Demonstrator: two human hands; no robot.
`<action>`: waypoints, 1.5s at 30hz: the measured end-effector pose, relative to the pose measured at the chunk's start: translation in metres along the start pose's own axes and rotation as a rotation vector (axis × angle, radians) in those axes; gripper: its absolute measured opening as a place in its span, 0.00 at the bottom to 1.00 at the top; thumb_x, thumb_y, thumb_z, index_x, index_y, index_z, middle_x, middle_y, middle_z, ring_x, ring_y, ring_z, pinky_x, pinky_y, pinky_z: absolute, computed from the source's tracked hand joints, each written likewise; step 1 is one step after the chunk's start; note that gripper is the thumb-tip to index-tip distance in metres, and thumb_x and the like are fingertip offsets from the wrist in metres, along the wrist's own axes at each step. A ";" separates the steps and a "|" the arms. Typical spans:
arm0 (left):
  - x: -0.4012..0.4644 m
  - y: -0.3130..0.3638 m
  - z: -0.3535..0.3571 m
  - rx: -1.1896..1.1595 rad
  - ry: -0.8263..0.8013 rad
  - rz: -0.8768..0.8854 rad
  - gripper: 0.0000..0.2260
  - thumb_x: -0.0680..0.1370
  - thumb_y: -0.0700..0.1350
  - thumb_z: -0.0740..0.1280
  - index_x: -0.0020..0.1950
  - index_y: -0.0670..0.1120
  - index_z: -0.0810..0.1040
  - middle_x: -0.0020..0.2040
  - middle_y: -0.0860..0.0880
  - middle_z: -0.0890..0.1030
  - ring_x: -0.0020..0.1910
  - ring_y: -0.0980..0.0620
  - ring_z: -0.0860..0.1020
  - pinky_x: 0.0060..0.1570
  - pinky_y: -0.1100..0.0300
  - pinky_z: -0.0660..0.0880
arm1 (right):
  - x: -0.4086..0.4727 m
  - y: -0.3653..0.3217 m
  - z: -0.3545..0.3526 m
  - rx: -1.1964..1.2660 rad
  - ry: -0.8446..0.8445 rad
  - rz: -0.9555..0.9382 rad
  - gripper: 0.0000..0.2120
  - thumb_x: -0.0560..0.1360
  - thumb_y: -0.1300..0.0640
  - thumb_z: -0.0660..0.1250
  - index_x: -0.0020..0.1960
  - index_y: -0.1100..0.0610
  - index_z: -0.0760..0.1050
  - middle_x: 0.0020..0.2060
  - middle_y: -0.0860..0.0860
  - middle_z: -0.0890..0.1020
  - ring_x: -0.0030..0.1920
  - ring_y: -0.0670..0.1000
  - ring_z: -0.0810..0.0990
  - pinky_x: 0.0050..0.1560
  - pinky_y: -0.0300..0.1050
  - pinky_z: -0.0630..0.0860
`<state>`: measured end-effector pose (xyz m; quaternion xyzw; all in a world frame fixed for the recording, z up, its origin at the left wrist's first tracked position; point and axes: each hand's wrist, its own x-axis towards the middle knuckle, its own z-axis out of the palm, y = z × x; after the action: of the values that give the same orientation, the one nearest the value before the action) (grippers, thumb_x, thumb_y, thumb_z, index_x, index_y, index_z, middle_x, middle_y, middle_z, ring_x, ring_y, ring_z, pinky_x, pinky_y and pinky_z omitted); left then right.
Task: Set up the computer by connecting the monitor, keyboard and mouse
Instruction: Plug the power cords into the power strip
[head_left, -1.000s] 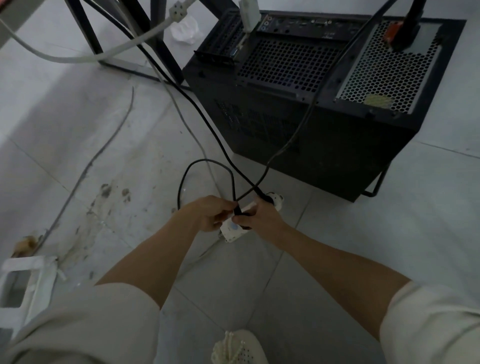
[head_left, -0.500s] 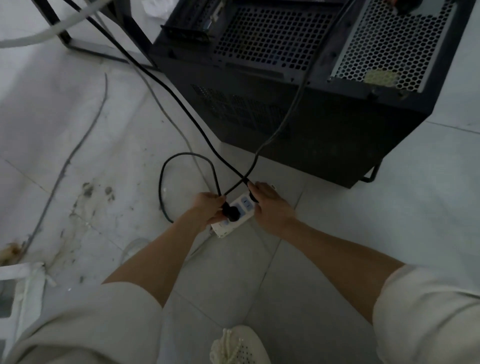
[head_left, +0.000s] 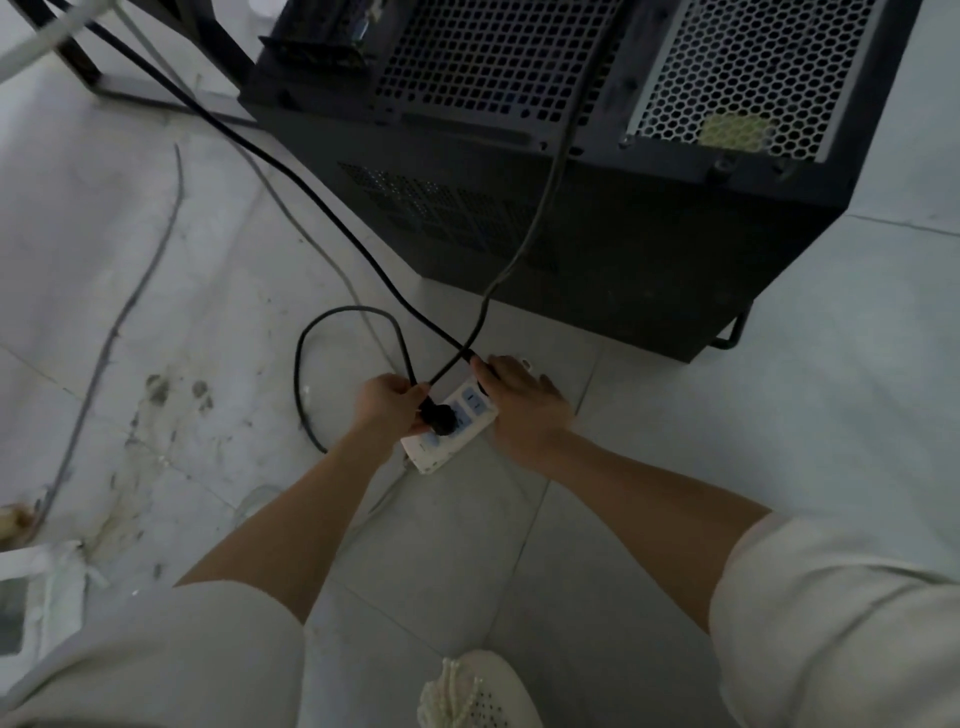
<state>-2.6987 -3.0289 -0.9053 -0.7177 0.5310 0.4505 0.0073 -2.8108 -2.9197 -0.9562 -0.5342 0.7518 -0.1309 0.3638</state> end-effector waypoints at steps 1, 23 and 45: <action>0.000 0.000 0.001 0.027 0.011 0.016 0.06 0.78 0.41 0.65 0.45 0.39 0.74 0.49 0.37 0.78 0.42 0.44 0.80 0.31 0.59 0.80 | -0.001 0.000 0.000 -0.001 -0.006 -0.003 0.39 0.76 0.59 0.61 0.77 0.48 0.40 0.76 0.48 0.49 0.76 0.49 0.48 0.74 0.53 0.54; -0.002 -0.010 0.006 0.489 -0.036 0.174 0.10 0.75 0.48 0.69 0.47 0.42 0.77 0.42 0.46 0.80 0.39 0.53 0.76 0.29 0.66 0.68 | -0.001 -0.003 -0.004 -0.052 -0.012 -0.017 0.38 0.77 0.59 0.59 0.76 0.50 0.38 0.76 0.48 0.47 0.76 0.49 0.47 0.74 0.48 0.53; 0.016 -0.013 -0.001 0.997 -0.169 0.097 0.19 0.76 0.64 0.58 0.47 0.49 0.73 0.42 0.49 0.76 0.49 0.47 0.77 0.51 0.54 0.73 | -0.008 -0.001 0.000 -0.202 -0.021 -0.080 0.39 0.77 0.56 0.60 0.76 0.56 0.34 0.77 0.53 0.42 0.76 0.52 0.44 0.75 0.49 0.50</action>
<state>-2.6883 -3.0358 -0.9213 -0.5625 0.7118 0.1987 0.3708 -2.8091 -2.9131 -0.9523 -0.5990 0.7353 -0.0631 0.3106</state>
